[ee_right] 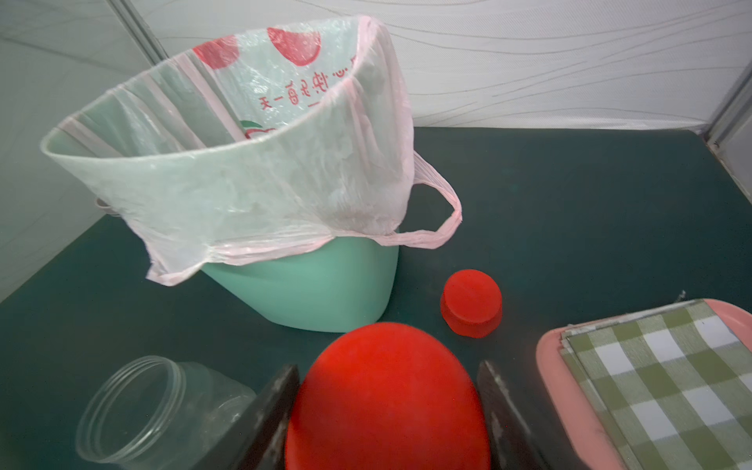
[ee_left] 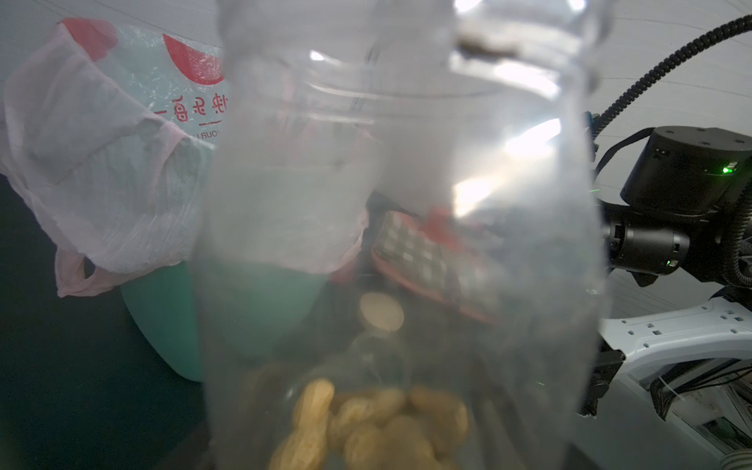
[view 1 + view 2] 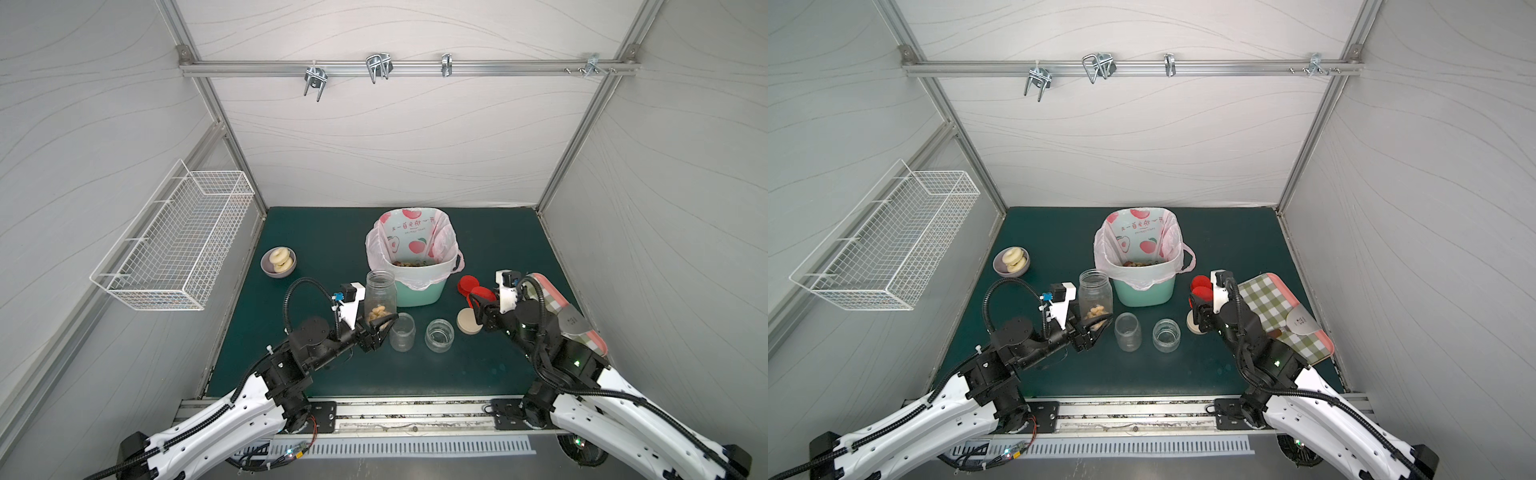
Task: Empty moldy peanuts from jars
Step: Place the lid at the center of the board.
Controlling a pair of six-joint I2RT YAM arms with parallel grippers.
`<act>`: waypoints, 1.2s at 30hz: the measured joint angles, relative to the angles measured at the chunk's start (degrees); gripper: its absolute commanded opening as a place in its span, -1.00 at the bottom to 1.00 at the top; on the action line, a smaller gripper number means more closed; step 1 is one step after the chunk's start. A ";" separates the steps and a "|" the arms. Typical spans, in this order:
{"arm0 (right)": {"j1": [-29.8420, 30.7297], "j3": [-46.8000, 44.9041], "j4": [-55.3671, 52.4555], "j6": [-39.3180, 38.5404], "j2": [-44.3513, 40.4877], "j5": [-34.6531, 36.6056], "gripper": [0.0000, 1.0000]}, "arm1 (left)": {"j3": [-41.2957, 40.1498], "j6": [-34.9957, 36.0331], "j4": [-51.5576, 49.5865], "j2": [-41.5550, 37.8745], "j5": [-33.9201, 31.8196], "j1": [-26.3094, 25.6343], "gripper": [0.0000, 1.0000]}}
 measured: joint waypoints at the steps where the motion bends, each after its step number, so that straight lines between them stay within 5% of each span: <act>1: 0.04 -1.38 0.90 0.15 -0.68 0.92 -0.38 | 0.00 0.00 -0.26 -0.20 -0.17 0.00 -0.31; 18: -0.02 -16.17 16.59 3.23 5.05 14.69 -0.36 | 0.00 0.02 -2.49 -1.49 -1.33 0.00 -0.32; 36: -4.87 -22.14 23.93 15.65 13.05 20.50 -0.38 | 0.00 0.04 -4.50 -4.72 -2.64 0.00 -0.32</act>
